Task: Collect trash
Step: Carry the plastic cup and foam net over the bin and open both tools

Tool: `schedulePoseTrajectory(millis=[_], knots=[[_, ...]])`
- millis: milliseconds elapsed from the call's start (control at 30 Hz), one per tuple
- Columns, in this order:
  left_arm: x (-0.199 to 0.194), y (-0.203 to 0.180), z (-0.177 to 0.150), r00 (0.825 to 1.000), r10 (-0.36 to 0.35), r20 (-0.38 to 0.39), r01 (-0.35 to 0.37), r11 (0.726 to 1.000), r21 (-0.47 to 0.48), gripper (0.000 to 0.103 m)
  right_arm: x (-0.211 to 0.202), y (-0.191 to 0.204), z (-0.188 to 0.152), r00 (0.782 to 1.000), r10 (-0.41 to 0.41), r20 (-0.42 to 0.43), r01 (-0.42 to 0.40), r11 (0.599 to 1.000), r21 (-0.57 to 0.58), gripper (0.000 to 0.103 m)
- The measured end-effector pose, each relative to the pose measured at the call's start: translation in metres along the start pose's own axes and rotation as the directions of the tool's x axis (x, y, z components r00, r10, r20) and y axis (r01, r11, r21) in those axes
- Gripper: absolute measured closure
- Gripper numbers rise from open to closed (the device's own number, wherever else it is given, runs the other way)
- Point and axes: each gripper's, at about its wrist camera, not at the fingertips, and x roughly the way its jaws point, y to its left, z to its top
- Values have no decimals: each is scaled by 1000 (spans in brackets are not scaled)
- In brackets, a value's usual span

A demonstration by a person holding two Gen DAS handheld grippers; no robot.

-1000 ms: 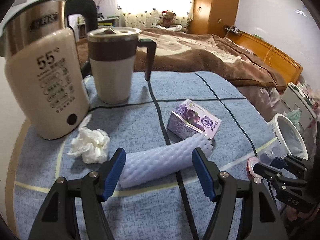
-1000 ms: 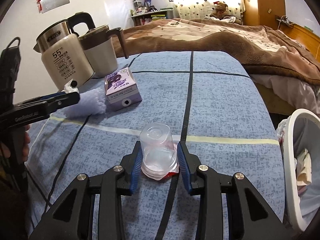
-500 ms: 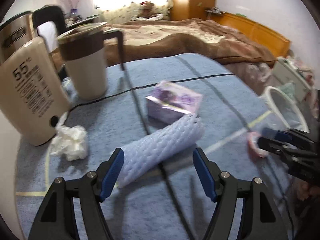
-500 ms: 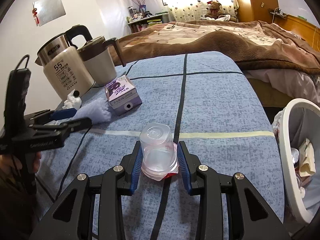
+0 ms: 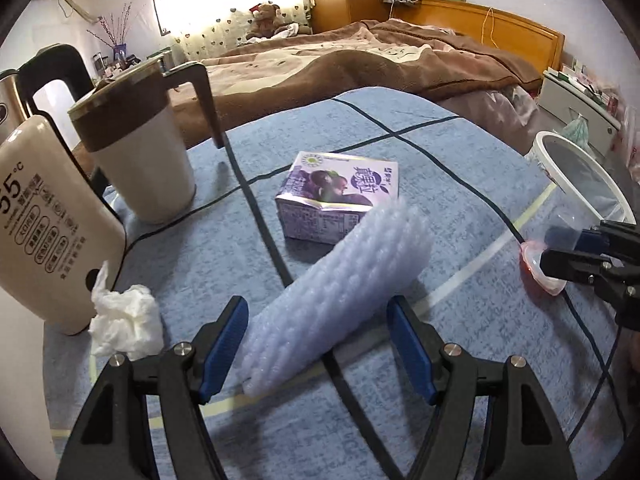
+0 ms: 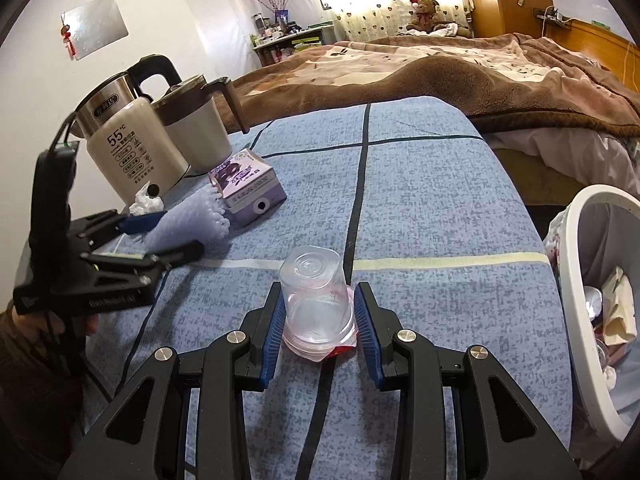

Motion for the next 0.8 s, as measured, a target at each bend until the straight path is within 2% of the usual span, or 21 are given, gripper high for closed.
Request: schedulePoseTrajectory(millis=[200,367,500,633,800], knots=[[-4,8,0,998,-59,9,60,994,-96,33,-2,0,-1,1000,10,3,-10,1000,5,67],[-7,5,-4,999,-49,6,49,991,-121,51,-5,0,-2,1000,14,6,-14,1000,4,67],[-12,3,-6,997,-70,13,71,985,-157,64,-11,-3,-4,1000,18,16,-18,1000,13,67],[-19,-5,-9,998,-64,18,66,984,-167,72,-17,-4,-6,999,23,23,-24,1000,16,67],[-26,-16,-14,996,-78,32,83,978,-194,75,-27,-5,-9,999,26,42,-27,999,19,67]])
